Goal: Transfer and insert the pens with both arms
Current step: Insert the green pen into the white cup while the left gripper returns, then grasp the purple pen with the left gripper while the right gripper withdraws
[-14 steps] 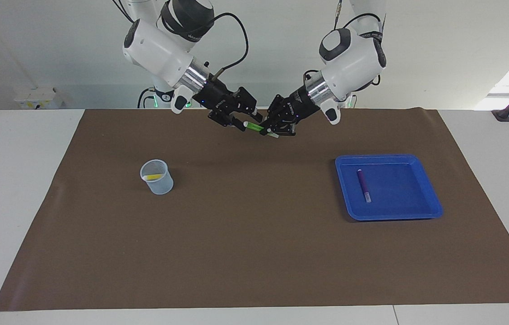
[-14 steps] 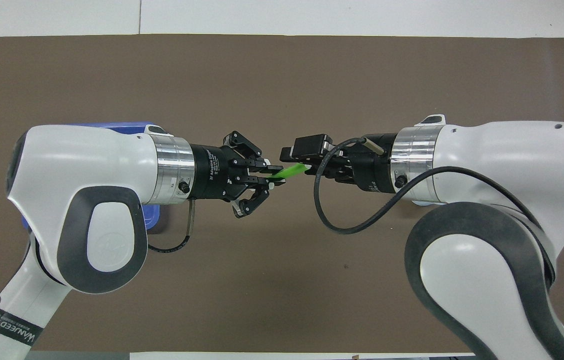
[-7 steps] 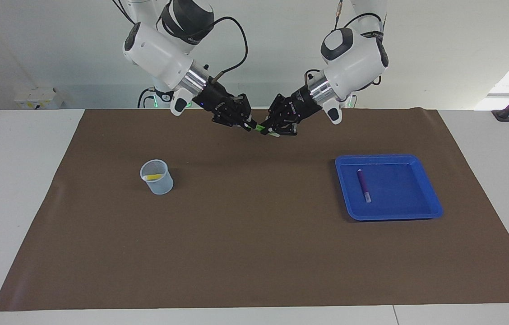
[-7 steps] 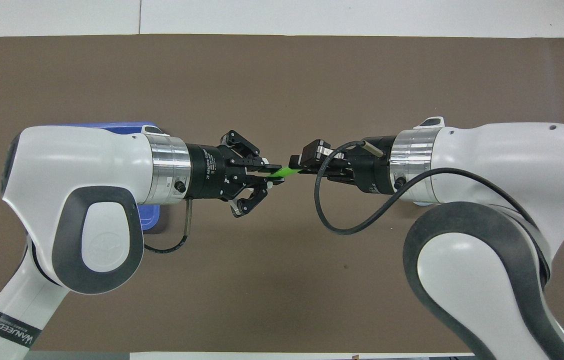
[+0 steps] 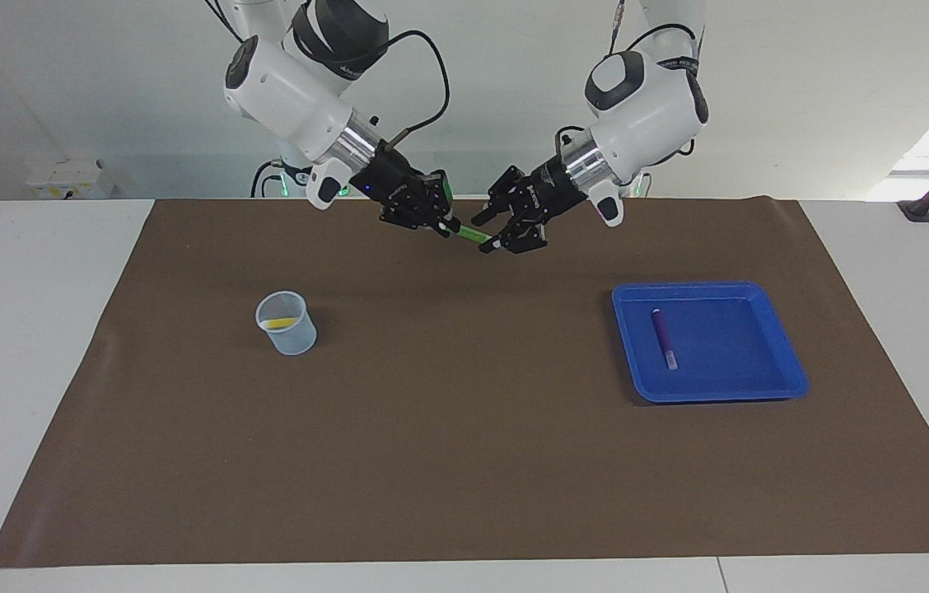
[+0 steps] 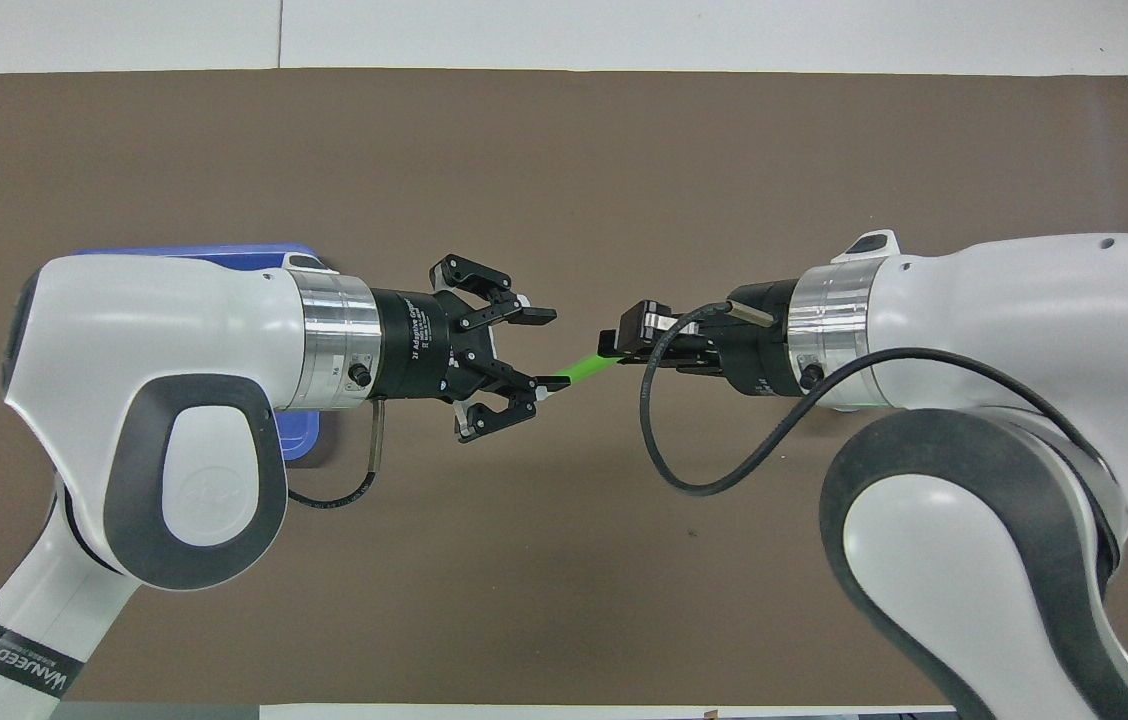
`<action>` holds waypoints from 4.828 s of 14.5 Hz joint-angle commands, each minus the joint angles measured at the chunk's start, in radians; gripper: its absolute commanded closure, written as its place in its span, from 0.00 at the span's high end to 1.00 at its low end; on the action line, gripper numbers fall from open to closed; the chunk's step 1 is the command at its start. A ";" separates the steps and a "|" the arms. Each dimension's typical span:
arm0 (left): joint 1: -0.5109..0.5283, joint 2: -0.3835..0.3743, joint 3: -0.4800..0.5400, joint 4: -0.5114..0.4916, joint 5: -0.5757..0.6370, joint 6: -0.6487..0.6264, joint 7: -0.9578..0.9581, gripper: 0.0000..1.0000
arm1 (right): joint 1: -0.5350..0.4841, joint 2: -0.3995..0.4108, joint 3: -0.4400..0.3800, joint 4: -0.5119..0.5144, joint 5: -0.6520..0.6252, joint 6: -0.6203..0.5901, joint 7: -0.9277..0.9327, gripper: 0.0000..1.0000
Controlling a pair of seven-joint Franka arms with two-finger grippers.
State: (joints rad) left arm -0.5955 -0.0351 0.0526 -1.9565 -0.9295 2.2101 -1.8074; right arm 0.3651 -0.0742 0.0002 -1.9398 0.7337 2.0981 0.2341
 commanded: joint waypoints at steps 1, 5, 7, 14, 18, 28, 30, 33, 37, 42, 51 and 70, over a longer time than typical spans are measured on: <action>-0.006 -0.029 0.004 -0.035 -0.020 0.023 -0.006 1.00 | -0.058 -0.003 0.004 0.035 -0.100 -0.098 -0.024 0.00; -0.006 -0.029 0.006 -0.036 -0.017 0.033 0.003 1.00 | -0.066 -0.001 0.003 0.073 -0.207 -0.194 -0.025 0.00; -0.004 -0.031 0.007 -0.048 -0.017 0.043 0.010 1.00 | -0.109 0.014 0.000 0.140 -0.214 -0.281 -0.025 0.00; 0.002 -0.031 0.009 -0.052 -0.011 0.062 0.108 1.00 | -0.199 0.051 -0.003 0.236 -0.520 -0.405 -0.318 0.00; 0.010 -0.031 0.009 -0.053 -0.008 0.057 0.141 1.00 | -0.255 0.080 -0.003 0.190 -0.638 -0.362 -0.508 0.00; 0.167 -0.025 0.013 -0.047 0.285 -0.145 0.529 1.00 | -0.299 0.083 -0.002 -0.011 -0.691 -0.155 -0.587 0.00; 0.187 -0.020 0.013 -0.048 0.333 -0.170 0.672 1.00 | -0.299 0.067 -0.002 -0.062 -0.691 -0.109 -0.588 0.00; 0.223 -0.003 0.013 -0.045 0.426 -0.185 0.860 1.00 | -0.296 0.059 -0.002 -0.077 -0.686 -0.113 -0.585 0.24; 0.255 0.023 0.013 -0.042 0.517 -0.213 1.040 1.00 | -0.298 0.060 0.000 -0.070 -0.675 -0.118 -0.588 0.56; 0.282 0.052 0.013 -0.042 0.604 -0.230 1.222 1.00 | -0.298 0.077 0.000 -0.001 -0.532 -0.177 -0.587 0.57; 0.404 0.126 0.015 -0.042 0.773 -0.230 1.705 1.00 | -0.278 0.074 0.015 0.012 -0.129 -0.185 -0.276 0.63; 0.419 0.300 0.013 -0.107 0.907 0.092 1.758 0.80 | -0.202 0.074 0.021 0.010 0.134 -0.077 -0.118 0.75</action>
State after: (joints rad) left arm -0.1873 0.2684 0.0708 -2.0443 -0.0441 2.2732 -0.0485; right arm 0.1622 0.0058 0.0168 -1.9288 0.8460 1.9916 0.0876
